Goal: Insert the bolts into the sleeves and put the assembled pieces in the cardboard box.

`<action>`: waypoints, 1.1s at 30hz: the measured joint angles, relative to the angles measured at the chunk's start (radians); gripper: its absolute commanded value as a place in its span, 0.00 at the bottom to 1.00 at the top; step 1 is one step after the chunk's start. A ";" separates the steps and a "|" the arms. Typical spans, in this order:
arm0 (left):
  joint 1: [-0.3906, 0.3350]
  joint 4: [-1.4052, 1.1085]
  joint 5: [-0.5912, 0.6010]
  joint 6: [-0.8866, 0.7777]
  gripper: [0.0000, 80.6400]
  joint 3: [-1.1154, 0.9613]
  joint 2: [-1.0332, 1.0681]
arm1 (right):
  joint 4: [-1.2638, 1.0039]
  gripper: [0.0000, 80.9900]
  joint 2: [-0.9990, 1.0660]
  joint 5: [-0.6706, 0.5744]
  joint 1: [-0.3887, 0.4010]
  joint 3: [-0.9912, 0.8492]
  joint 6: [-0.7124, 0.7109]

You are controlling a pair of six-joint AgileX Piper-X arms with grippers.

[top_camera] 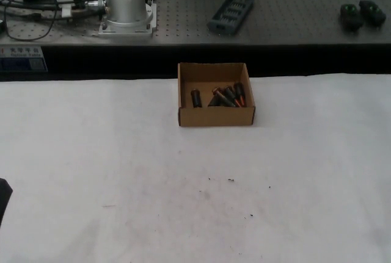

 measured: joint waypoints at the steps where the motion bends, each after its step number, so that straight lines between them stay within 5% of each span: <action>1: 0.000 0.000 -0.001 0.001 0.01 0.000 0.000 | 0.015 0.04 -0.028 0.004 0.000 0.000 0.000; 15: 0.000 0.000 -0.038 0.026 0.01 0.015 0.000 | 0.269 0.09 -0.334 0.103 0.000 0.003 0.005; 26: 0.000 -0.133 -0.236 0.010 0.01 0.016 0.000 | 0.448 0.09 -0.488 0.116 0.000 0.003 -0.025; 33: 0.000 -0.133 -0.132 0.028 0.01 0.016 0.000 | 0.443 0.09 -0.488 0.068 0.000 0.003 -0.103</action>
